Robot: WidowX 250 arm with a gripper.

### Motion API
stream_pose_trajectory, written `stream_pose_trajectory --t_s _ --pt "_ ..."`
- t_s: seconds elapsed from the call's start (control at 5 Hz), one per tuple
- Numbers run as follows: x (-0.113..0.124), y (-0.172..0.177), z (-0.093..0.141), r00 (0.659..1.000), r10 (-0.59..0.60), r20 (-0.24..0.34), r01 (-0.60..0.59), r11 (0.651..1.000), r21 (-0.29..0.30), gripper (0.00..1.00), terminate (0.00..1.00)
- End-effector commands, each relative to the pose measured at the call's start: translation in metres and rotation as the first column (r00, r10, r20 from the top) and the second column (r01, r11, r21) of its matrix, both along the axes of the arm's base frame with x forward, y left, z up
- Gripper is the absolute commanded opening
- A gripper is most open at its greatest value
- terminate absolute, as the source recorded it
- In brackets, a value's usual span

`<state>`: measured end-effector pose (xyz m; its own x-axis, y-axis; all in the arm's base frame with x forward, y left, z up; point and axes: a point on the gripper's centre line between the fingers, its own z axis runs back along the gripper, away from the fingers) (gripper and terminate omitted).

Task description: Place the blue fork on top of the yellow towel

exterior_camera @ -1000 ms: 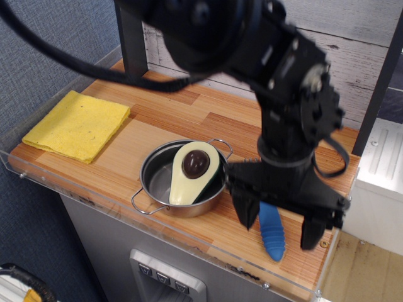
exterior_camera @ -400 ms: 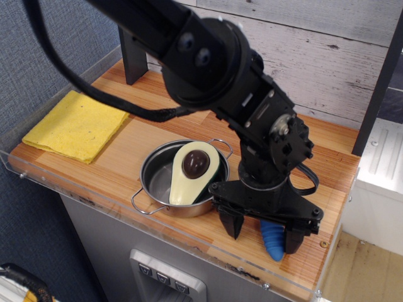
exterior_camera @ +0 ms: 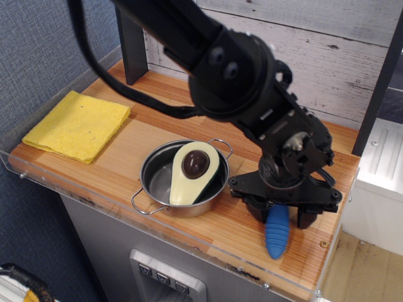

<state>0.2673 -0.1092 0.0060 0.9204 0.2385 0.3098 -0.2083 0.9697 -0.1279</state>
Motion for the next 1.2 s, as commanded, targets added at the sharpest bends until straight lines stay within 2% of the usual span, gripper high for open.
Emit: stream_pose_trajectory --t_s 0.0,0.2,0.4,0.6,0.8,1.0 --pt "-0.005 -0.003 0.004 0.997 -0.079 -0.025 0.079 0.997 -0.008 0.0 0.0" --pt "-0.001 0.004 0.028 0.988 -0.152 -0.038 0.15 0.988 -0.039 0.0 0.0" --pt "0.009 0.011 0.078 0.974 -0.22 0.049 0.223 0.972 -0.072 0.0 0.0" --pt "0.01 0.034 0.121 0.968 -0.232 0.092 0.238 0.969 -0.061 0.0 0.0" --pt "0.007 0.082 0.128 0.983 -0.176 0.048 0.178 0.983 -0.034 0.0 0.0" --pt "0.004 0.132 0.116 0.992 -0.128 0.007 0.128 0.992 -0.014 0.0 0.0"
